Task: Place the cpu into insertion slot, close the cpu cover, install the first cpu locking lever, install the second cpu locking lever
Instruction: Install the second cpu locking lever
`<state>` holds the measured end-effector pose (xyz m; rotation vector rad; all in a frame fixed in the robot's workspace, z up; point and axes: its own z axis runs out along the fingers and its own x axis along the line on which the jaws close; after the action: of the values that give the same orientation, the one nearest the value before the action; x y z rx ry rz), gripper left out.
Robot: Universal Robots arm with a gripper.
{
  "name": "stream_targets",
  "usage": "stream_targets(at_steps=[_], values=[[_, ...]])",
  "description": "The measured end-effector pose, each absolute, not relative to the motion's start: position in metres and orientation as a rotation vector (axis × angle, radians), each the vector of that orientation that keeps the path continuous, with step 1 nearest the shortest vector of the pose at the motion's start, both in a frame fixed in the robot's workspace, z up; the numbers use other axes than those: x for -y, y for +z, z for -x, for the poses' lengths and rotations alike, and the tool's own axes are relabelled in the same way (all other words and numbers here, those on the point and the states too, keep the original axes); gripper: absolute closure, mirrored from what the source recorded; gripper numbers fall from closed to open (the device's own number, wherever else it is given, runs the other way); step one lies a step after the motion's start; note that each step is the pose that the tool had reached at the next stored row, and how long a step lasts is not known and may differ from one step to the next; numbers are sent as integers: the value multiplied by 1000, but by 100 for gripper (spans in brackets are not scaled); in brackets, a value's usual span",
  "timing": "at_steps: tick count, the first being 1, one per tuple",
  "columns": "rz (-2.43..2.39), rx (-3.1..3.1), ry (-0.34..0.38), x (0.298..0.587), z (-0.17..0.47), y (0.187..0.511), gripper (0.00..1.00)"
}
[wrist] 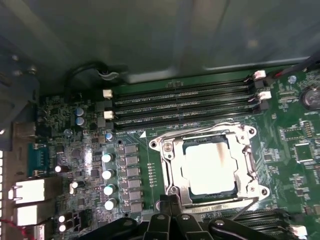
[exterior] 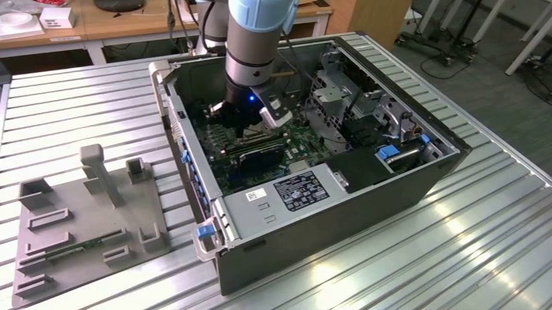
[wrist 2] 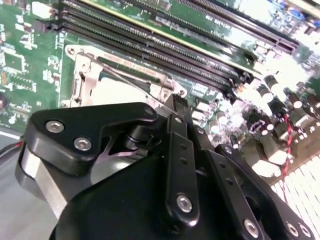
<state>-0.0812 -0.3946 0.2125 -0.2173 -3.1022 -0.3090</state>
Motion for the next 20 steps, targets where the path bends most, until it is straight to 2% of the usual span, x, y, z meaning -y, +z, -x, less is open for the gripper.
stream_targets(at_steps=[12,20], values=[[226,3102,-309,394,81,241,89],[230,3096,-307,393,76,246,89]])
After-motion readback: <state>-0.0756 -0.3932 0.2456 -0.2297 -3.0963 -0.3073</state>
